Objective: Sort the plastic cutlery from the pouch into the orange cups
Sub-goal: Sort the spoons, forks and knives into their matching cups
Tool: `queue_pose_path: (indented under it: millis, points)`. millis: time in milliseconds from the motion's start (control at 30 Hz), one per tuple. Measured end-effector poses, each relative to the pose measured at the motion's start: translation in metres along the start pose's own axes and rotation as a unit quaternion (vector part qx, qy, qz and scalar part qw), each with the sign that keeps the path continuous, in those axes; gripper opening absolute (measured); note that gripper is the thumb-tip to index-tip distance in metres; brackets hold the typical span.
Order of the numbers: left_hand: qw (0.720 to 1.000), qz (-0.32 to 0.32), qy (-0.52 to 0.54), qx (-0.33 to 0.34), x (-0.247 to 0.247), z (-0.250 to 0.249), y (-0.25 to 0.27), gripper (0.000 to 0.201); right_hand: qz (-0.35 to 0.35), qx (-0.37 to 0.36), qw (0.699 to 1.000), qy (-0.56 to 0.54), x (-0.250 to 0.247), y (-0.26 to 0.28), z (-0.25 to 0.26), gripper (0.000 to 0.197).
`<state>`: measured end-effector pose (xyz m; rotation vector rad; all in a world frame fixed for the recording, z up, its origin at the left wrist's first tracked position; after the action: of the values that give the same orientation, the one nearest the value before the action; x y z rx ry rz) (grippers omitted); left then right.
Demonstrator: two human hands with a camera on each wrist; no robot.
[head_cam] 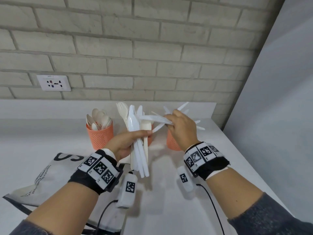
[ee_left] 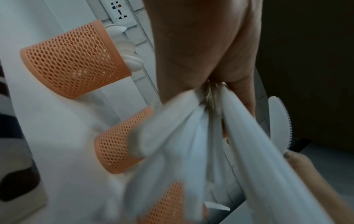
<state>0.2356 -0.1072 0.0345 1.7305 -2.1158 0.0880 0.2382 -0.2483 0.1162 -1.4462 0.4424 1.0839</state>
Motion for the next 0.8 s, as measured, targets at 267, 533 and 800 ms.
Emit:
queue_pose_path:
  millis: [267, 533, 800]
  points:
    - [0.997, -0.052, 0.054, 0.023, -0.010, -0.009, -0.011, 0.036, -0.076, 0.138, 0.953, -0.259, -0.022, -0.053, -0.045, 0.025]
    - [0.994, -0.067, 0.074, 0.046, -0.017, -0.009, -0.017, 0.045, -0.142, 0.273, 0.833, -0.460, 0.026, -0.049, -0.100, 0.022]
    - [0.994, -0.050, 0.075, 0.057, -0.022, -0.008, -0.023, 0.039, -0.084, 0.282, 0.839, -0.458, 0.061, -0.043, -0.107, 0.005]
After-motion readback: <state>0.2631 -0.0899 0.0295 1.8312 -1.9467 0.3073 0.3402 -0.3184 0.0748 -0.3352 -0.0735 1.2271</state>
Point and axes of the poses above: each hand's wrist, its own y-axis away from the middle knuckle, its own x-axis out of the palm, z = x × y, the point moved 9 cm from there along -y, towards the middle knuckle, and after that the axes turned 6 degrees about y, right-handed, at the moved point
